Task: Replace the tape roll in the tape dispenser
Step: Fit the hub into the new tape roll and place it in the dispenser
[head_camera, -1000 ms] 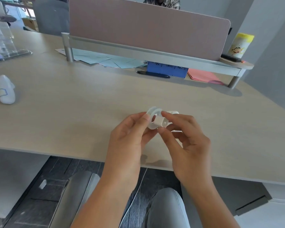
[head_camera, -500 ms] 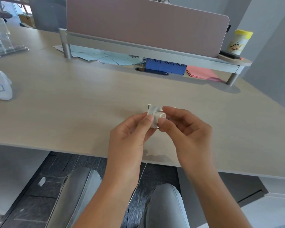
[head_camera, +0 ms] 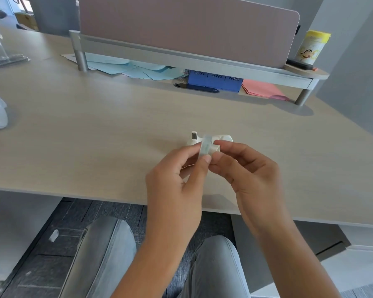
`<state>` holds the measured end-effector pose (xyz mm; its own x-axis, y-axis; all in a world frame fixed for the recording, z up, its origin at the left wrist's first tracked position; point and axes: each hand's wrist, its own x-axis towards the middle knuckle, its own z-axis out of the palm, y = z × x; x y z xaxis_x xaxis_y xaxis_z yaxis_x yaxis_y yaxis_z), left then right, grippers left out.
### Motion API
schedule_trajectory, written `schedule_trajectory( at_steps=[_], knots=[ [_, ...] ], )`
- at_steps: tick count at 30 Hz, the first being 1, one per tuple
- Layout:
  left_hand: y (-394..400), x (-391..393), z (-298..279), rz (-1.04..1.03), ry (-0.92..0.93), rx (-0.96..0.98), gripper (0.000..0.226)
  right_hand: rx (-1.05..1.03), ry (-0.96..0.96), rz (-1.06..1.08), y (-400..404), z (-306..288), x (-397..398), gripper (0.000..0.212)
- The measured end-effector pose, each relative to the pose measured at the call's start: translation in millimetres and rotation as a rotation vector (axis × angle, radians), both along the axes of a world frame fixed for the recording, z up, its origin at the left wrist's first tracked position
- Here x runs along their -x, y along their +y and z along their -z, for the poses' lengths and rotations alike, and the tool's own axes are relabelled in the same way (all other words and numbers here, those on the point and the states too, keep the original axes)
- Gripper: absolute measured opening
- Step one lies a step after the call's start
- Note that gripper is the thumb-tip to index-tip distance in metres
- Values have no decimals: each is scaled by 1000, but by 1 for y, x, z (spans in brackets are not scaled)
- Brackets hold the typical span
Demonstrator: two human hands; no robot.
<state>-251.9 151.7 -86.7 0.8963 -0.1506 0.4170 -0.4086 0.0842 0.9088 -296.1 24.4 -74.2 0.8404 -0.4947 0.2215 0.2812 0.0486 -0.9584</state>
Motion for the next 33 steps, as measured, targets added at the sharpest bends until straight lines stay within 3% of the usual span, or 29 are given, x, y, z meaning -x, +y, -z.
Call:
schedule_trajectory(
  at_steps=[10,14,18,23,27,33],
  knots=[
    [5,2,-4,-6,-13,-58,11,503,-170,49,2,3,2,34],
    [6,1,-3,23,9,-43,11,574,-194,45,-3,4,3,36],
    [5,1,-2,63,38,1,13,510,-175,24,-5,8,3,37],
    [5,-2,0,93,70,54,13,201,-111,-12,-3,3,5,31],
    [5,-2,1,111,66,59,15,68,-77,-37,-2,3,2,21],
    [6,0,2,88,47,42,18,65,-66,8,-4,3,3,20]
  ],
)
